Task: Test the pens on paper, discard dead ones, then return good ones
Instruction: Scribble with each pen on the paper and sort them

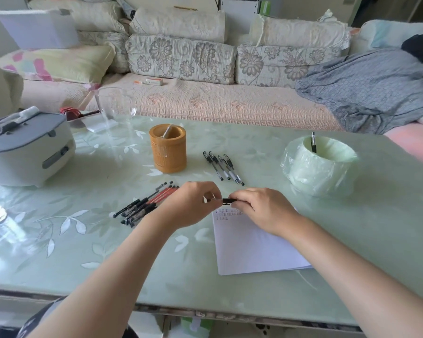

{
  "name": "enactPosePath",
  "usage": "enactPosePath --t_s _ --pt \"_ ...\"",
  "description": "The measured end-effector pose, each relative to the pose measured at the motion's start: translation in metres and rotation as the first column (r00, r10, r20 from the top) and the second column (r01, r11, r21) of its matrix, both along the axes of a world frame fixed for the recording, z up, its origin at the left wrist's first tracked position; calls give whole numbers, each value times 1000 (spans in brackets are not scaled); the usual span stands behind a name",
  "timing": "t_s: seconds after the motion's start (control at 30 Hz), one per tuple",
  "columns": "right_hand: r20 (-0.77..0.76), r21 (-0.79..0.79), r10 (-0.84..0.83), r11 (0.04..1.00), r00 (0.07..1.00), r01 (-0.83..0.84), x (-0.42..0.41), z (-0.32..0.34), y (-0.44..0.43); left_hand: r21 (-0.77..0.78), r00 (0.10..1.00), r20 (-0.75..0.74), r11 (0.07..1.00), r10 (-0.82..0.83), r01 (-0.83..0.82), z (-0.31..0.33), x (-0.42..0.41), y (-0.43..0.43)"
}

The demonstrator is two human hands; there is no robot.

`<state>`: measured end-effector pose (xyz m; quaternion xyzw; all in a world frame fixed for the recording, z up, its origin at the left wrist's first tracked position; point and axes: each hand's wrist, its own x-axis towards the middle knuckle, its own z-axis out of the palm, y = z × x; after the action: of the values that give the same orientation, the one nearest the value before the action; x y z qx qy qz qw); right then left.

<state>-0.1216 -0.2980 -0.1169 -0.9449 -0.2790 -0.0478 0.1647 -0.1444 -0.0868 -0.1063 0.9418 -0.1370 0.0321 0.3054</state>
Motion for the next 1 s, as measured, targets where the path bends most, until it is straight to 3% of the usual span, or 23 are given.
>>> enactPosePath --t_s 0.23,0.5,0.87,1.0 --pt "-41 53 32 998 999 -30 5 -7 -3 -63 997 74 998 -7 12 -12 5 -18" --pt "-85 100 54 994 995 -45 6 -7 5 -164 998 53 986 25 -16 -15 13 -18" --pt "-19 -33 -42 999 999 42 7 -8 6 -169 998 -48 985 -38 29 -13 21 -12" --pt "-121 -15 -45 999 992 44 10 -3 8 -149 998 -52 988 -43 35 -11 23 -7"
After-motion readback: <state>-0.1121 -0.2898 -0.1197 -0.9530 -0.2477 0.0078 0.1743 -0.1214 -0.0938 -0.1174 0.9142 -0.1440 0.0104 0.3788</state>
